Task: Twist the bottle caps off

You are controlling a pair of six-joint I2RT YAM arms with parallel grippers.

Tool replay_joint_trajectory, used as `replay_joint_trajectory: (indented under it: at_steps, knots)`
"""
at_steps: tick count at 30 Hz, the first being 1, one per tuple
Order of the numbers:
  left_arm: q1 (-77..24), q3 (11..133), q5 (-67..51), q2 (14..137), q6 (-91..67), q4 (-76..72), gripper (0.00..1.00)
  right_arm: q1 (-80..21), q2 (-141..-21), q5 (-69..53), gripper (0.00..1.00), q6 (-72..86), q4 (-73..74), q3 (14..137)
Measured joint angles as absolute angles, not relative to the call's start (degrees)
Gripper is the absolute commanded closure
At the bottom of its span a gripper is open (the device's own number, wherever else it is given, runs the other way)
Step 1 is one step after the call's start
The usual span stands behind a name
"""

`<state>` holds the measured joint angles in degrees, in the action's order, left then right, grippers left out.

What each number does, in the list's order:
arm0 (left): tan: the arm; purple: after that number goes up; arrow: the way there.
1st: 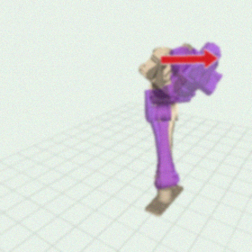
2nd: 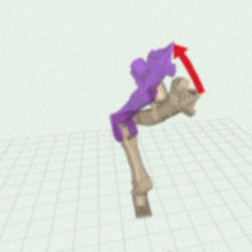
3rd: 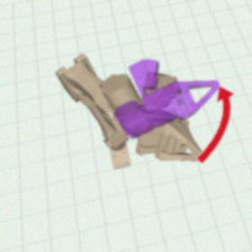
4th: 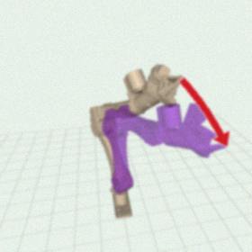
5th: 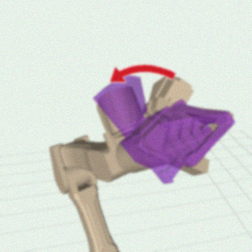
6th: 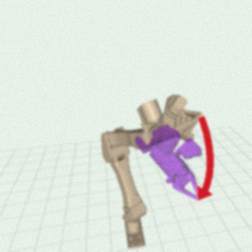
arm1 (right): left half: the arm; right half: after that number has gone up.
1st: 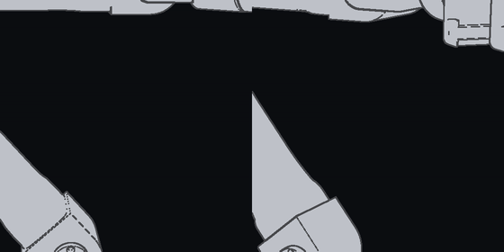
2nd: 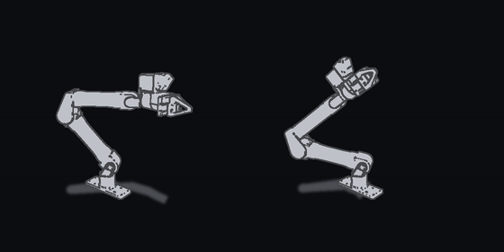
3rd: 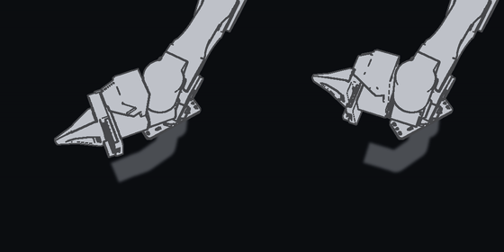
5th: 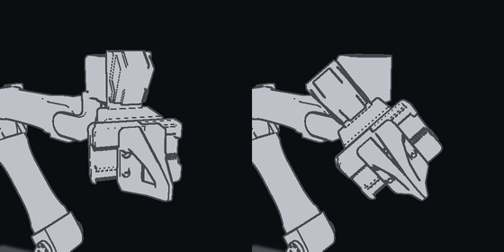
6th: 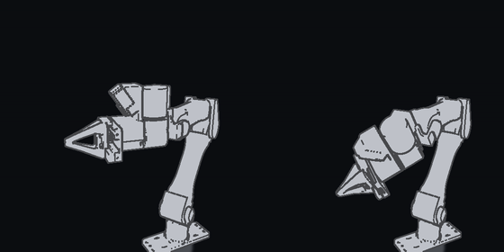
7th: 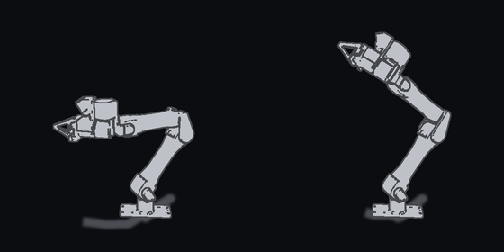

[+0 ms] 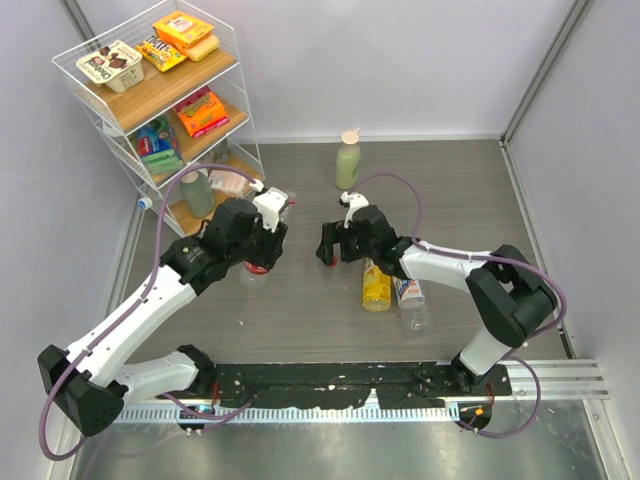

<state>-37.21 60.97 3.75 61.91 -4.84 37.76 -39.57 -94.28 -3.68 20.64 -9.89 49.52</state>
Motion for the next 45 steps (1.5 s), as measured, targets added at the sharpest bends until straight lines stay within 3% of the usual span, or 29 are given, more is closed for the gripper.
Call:
replay_joint_trajectory:
  at_steps: [4, 15, 22, 29, 33, 38, 45]
  knots:
    - [-37.21, 60.45, 2.85, 60.9, -4.16, 37.5, 0.92, -39.53, -90.56, -6.15, 0.0, 20.29, -9.19, 49.5]
    - [-37.21, 60.27, -1.28, 59.33, -3.51, 37.47, 0.91, -39.24, -73.34, -16.8, 0.0, 19.84, -10.96, 45.01]
    - [-37.21, 60.01, -6.87, 58.04, -2.48, 37.34, 0.9, -39.13, -65.58, -27.03, 0.0, 21.96, -18.74, 42.7]
    - [-37.21, 59.81, -17.65, 57.65, -1.41, 37.06, 0.89, -39.13, -65.34, -34.28, 0.0, 28.95, -30.3, 42.28]
    - [-37.21, 59.81, -21.98, 58.43, -0.99, 37.1, 0.89, -39.13, -66.85, -35.73, 0.04, 32.32, -36.32, 42.3]
    - [-37.21, 59.81, -24.91, 58.65, -0.97, 37.08, 0.89, -39.13, -70.26, -36.51, 0.17, 37.01, -42.06, 42.3]
    - [-37.21, 59.81, -27.14, 58.65, -0.97, 37.1, 0.89, -39.13, -72.05, -36.47, 0.21, 41.21, -46.68, 42.3]
